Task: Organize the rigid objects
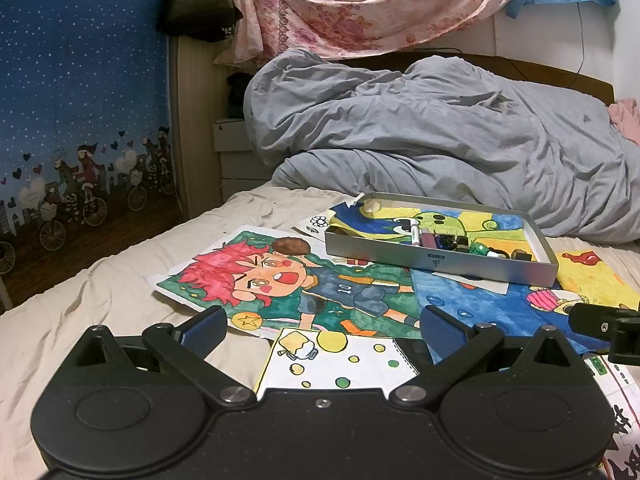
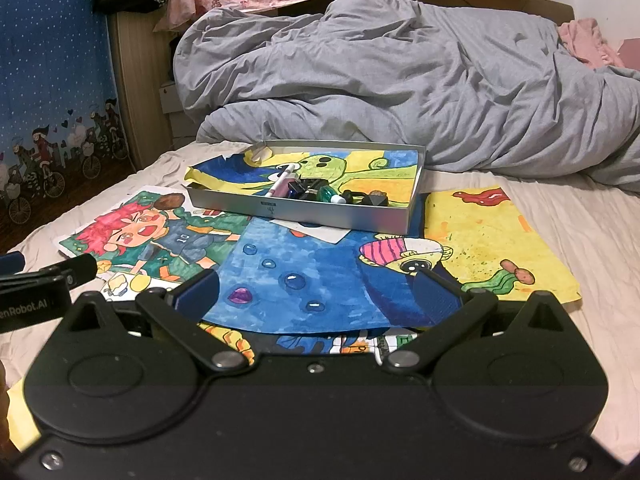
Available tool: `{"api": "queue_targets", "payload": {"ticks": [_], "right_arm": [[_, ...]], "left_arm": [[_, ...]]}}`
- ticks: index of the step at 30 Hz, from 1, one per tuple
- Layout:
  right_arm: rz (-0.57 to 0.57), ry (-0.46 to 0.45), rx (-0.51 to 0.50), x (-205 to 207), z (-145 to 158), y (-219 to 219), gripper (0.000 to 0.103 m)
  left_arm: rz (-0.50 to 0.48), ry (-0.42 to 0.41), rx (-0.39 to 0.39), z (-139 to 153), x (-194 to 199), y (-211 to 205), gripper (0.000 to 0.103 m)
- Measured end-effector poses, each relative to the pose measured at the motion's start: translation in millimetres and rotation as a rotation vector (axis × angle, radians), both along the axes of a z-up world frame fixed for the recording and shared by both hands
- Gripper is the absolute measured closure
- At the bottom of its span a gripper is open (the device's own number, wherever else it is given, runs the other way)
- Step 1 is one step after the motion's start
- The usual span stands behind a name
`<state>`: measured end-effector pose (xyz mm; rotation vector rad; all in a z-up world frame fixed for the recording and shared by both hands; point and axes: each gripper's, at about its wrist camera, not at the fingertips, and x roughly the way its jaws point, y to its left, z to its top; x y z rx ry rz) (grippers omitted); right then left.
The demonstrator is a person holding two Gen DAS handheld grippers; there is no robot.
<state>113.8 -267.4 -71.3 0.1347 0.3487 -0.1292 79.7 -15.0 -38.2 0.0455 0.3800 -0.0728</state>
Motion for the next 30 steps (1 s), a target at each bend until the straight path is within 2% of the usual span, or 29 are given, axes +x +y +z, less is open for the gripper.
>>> {"api": "queue_targets", "payload": {"ticks": [30], "right_arm": [[0.002, 0.003, -0.001, -0.8, -1.4, 1.8, 0.001]], "left_arm": [[0.000, 0.000, 0.000, -0.2, -0.3, -0.6, 0.001]]}}
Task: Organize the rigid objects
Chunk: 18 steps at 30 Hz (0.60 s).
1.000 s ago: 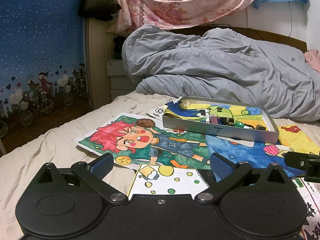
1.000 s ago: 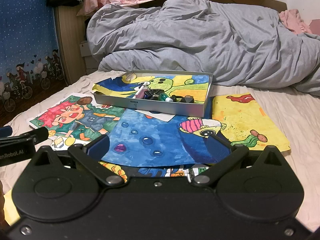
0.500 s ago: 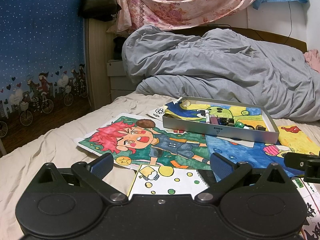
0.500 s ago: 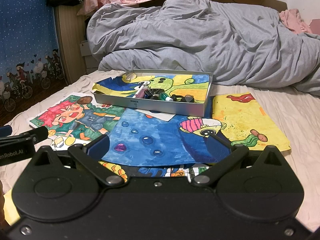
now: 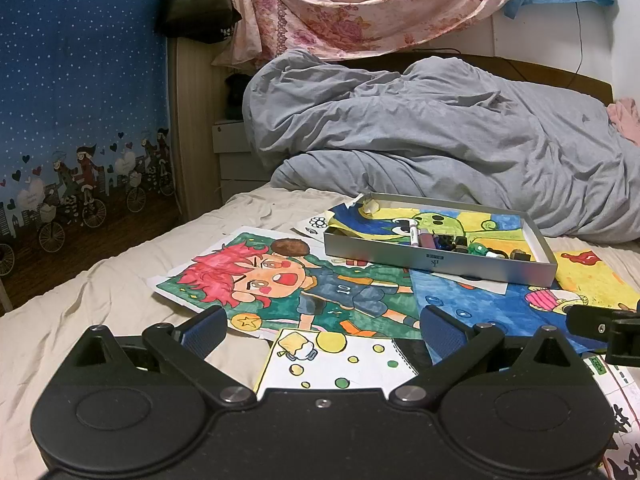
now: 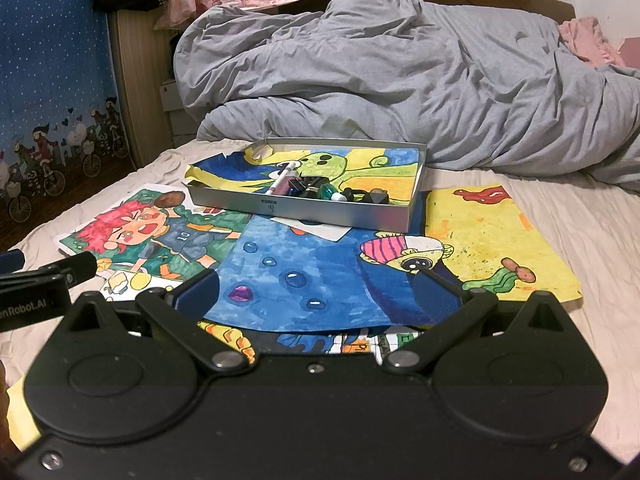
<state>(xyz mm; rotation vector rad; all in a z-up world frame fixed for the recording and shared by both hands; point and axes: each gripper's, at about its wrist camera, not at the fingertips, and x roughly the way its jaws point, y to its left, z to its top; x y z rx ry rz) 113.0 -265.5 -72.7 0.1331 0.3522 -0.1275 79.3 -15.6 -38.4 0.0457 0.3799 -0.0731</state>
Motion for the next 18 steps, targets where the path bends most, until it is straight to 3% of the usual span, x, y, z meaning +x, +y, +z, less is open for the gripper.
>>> {"api": "queue_targets", "payload": {"ticks": [18], "right_arm": [[-0.001, 0.002, 0.000, 0.8, 0.2, 0.8, 0.001]], "left_arm": [[0.000, 0.001, 0.000, 0.0, 0.1, -0.2, 0.001]]}}
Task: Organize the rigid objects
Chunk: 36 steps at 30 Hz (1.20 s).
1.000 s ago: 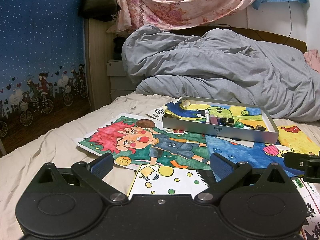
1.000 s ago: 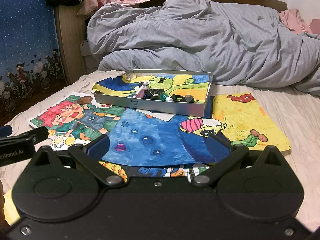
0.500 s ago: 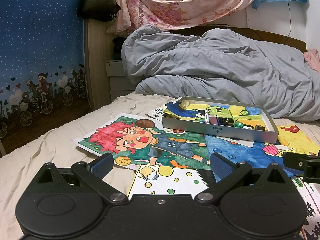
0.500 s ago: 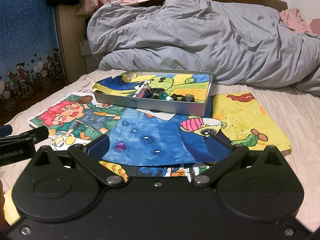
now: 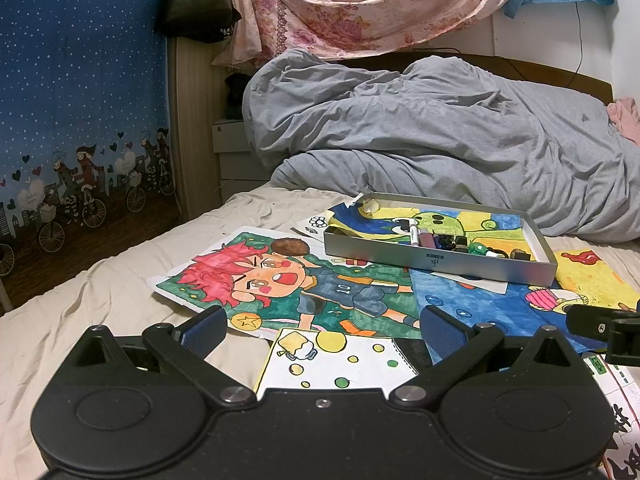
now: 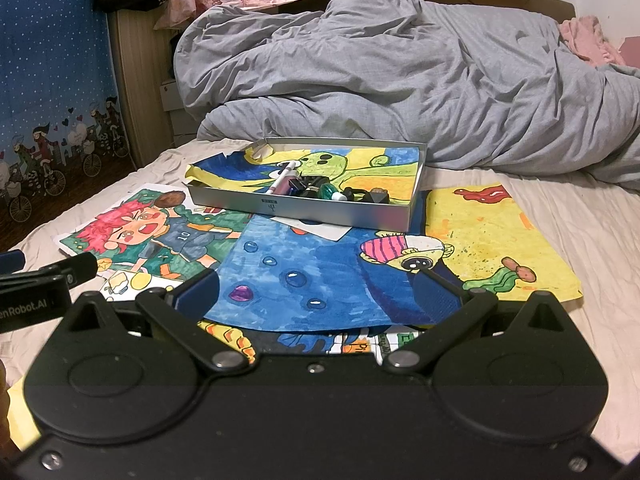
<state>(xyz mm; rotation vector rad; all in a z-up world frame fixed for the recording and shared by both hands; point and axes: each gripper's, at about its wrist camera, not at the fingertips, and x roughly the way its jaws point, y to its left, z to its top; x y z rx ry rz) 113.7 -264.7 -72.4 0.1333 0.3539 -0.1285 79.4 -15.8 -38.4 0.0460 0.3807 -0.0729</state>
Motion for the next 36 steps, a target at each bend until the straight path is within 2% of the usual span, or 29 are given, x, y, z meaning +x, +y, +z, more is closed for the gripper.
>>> {"api": "queue_targets", "payload": {"ticks": [36], "right_arm": [[0.001, 0.004, -0.002, -1.4, -1.5, 3.6, 0.001]], "left_arm": [[0.000, -0.001, 0.001, 0.2, 0.0, -0.2, 0.001]]}}
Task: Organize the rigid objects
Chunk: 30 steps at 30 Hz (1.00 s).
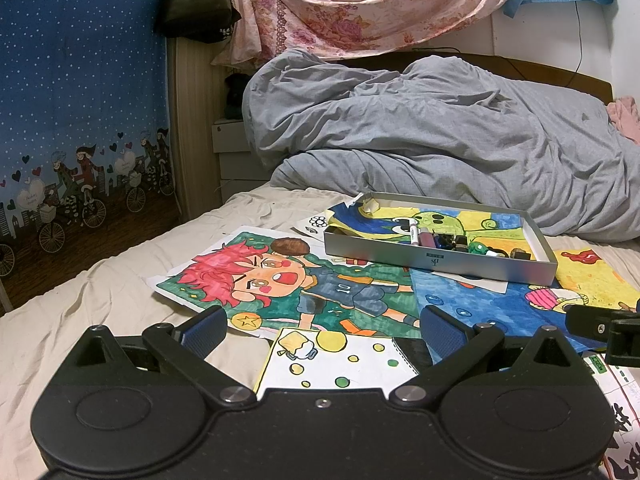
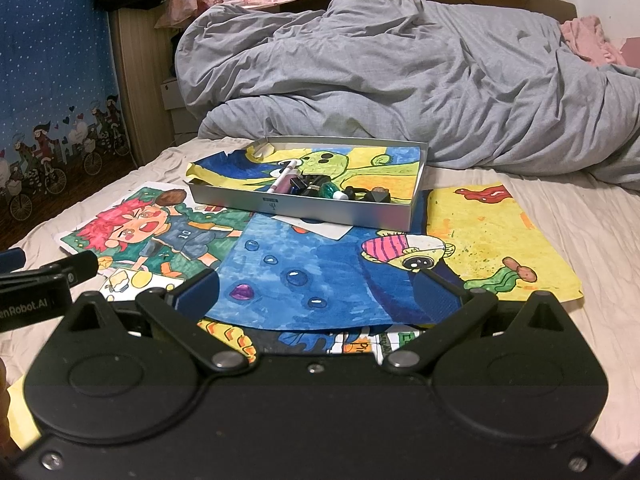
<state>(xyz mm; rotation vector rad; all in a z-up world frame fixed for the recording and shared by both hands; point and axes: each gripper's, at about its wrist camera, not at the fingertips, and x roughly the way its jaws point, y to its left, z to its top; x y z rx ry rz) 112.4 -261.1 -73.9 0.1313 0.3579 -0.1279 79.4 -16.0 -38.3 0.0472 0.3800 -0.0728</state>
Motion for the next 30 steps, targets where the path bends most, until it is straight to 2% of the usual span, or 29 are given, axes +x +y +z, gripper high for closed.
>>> {"api": "queue_targets", "payload": {"ticks": [30], "right_arm": [[0.001, 0.005, 0.001, -0.5, -0.2, 1.8, 0.001]], "left_arm": [[0.000, 0.000, -0.001, 0.1, -0.2, 0.0, 0.001]]}}
